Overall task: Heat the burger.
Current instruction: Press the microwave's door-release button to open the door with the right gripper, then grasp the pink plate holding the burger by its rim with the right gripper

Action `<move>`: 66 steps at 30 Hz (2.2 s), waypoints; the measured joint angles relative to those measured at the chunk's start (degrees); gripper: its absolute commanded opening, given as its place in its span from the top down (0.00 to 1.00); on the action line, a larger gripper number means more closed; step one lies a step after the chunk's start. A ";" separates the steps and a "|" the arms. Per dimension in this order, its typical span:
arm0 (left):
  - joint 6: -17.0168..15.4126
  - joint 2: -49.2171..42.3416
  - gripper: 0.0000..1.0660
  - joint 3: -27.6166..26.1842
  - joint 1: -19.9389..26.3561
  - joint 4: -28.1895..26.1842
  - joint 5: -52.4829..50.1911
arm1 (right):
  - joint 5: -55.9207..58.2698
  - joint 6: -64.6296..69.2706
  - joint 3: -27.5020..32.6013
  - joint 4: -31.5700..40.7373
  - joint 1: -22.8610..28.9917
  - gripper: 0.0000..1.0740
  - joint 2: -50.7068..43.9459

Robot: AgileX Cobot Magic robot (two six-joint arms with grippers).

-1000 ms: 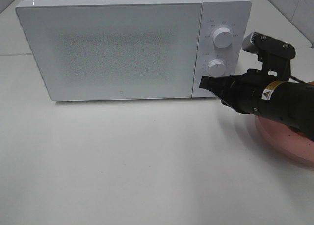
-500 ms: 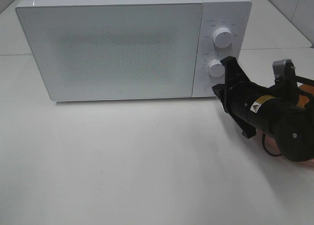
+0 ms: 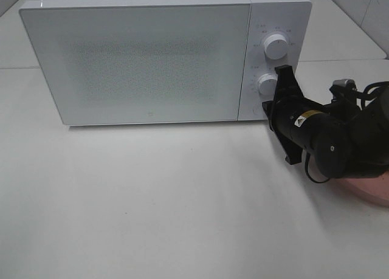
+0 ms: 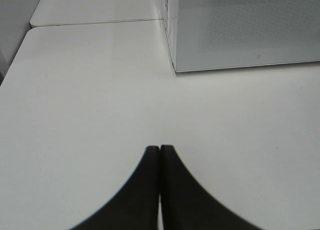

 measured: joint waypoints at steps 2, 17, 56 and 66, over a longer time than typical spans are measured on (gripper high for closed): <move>0.00 0.00 1.00 0.00 0.00 0.00 0.00 | 0.92 -1.09 -0.69 0.97 0.00 1.00 0.00; 0.00 0.00 1.00 0.00 0.00 0.00 -0.11 | 2.69 -7.39 -5.73 6.13 0.00 1.00 5.73; 0.00 0.00 1.00 0.00 0.00 0.00 -0.11 | 8.25 -8.88 -5.10 4.13 0.40 0.96 0.80; 0.00 0.00 1.00 0.00 0.00 0.00 -0.11 | 12.32 -21.66 0.74 -8.77 0.11 0.95 -6.19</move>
